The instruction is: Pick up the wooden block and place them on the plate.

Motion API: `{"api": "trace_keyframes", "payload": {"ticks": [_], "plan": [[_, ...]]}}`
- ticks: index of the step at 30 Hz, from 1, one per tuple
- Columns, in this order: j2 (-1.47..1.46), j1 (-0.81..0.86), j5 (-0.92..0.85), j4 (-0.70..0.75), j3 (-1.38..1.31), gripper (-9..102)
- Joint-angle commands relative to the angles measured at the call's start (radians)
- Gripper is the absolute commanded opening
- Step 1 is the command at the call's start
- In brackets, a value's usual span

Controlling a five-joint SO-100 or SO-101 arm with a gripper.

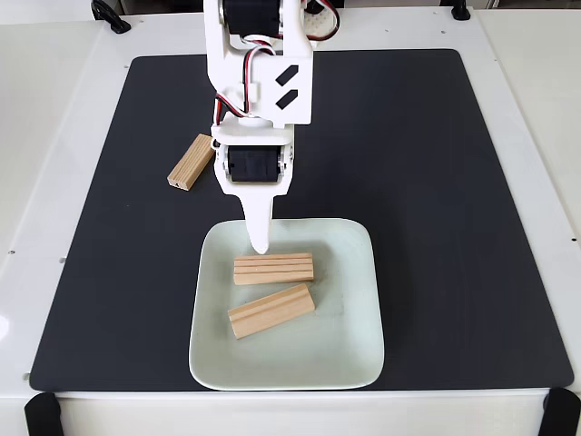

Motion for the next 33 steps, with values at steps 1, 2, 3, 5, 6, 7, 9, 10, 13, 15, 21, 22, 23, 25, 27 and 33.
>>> {"api": "trace_keyframes", "payload": {"ticks": [1, 2, 3, 5, 6, 7, 9, 10, 13, 15, 21, 22, 23, 25, 27, 33], "plan": [[0.123, -0.002, -0.012, 0.049, 0.026, 0], [0.146, -0.002, -0.012, 0.061, 0.051, 0], [0.172, -0.002, -0.006, 0.069, 0.078, 0], [0.232, -0.002, 0.000, 0.081, 0.141, 0], [0.264, -0.002, 0.002, 0.083, 0.178, 0], [0.298, -0.002, 0.002, 0.083, 0.221, 0], [0.368, 0.005, 0.002, 0.078, 0.304, 0], [0.403, 0.008, 0.003, 0.077, 0.344, 0], [0.514, 0.011, 0.003, 0.077, 0.465, 0], [0.595, 0.011, 0.005, 0.077, 0.548, 0], [0.838, 0.012, 0.005, 0.071, 0.787, 0], [0.876, 0.012, 0.005, 0.071, 0.825, 0], [0.916, 0.012, 0.005, 0.071, 0.864, 0], [0.999, 0.012, 0.000, 0.069, 0.942, 0], [1.097, 0.012, -0.005, 0.069, 1.025, 0], [1.339, 0.012, -0.009, 0.069, 1.253, 1]]}}
